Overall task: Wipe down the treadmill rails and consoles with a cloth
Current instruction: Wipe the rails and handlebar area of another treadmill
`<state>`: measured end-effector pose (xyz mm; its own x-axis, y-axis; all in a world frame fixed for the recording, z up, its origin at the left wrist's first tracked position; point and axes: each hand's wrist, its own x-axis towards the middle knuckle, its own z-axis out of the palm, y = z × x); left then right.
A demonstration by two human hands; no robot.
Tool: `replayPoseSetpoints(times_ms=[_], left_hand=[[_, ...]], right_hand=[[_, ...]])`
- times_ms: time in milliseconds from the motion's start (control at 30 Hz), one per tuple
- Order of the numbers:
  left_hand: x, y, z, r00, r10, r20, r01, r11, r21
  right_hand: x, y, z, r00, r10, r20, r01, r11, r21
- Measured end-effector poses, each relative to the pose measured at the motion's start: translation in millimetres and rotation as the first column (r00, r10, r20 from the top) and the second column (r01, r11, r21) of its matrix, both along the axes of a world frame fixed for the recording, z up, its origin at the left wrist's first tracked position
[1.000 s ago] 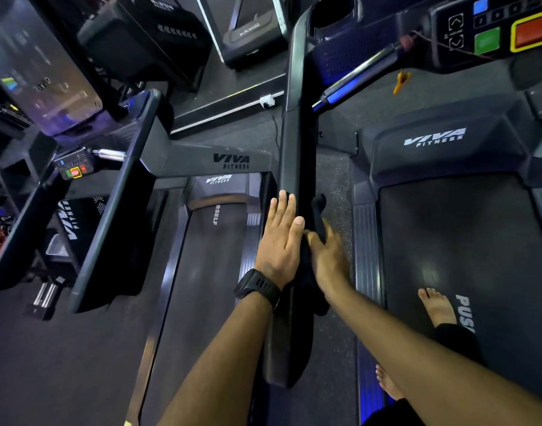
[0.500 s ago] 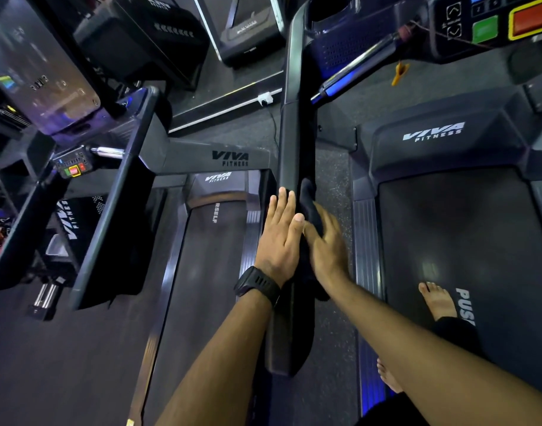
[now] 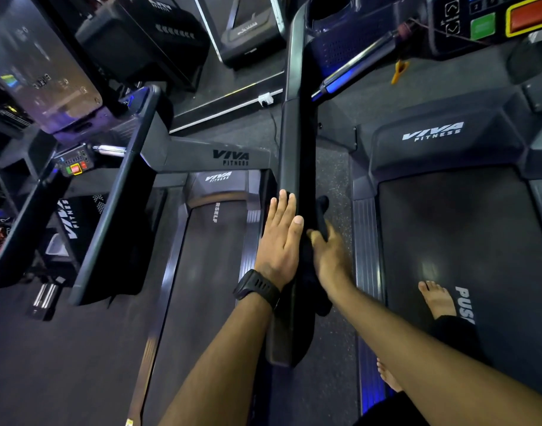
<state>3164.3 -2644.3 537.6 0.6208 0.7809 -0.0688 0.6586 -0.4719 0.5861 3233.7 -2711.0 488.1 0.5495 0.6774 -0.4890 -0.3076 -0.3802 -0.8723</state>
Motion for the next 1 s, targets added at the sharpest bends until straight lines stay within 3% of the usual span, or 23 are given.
replayPoseSetpoints(times_ms=[133,200,300,467,533,633,833,1000], left_hand=[[-1,2,0,1.000,-0.001,0.008,0.001,1.000,0.000],[-1,0,0,1.000,-0.006,-0.006,0.006,1.000,0.006],[-3,-4,0,1.000,-0.007,-0.012,0.007,1.000,0.005],[-7,-4,-2,1.000,-0.012,0.002,0.012,1.000,0.012],[-7,-6,-2,1.000,-0.019,-0.009,0.020,1.000,0.015],[-9,-10,-1,1.000,-0.015,-0.021,0.016,1.000,0.022],[-10,-11,1,1.000,-0.013,-0.025,0.014,1.000,0.026],[-15,-18,1,1.000,-0.012,-0.019,0.013,1.000,0.008]], right_hand=[[0,-1,11,0.986,-0.043,0.164,0.003,0.971,0.237],[10,10,2,0.991,-0.022,0.133,-0.002,0.985,0.175],[3,3,-8,0.999,0.001,-0.041,-0.002,1.000,-0.022],[-5,-15,11,0.992,-0.020,0.125,-0.007,0.976,0.217],[3,-2,4,0.988,-0.006,0.152,-0.021,0.984,0.175],[1,0,-9,1.000,0.002,-0.025,-0.003,1.000,-0.014],[-13,-19,10,0.991,-0.031,0.132,0.000,0.973,0.230],[-16,-22,-6,1.000,0.029,0.006,-0.029,0.999,-0.042]])
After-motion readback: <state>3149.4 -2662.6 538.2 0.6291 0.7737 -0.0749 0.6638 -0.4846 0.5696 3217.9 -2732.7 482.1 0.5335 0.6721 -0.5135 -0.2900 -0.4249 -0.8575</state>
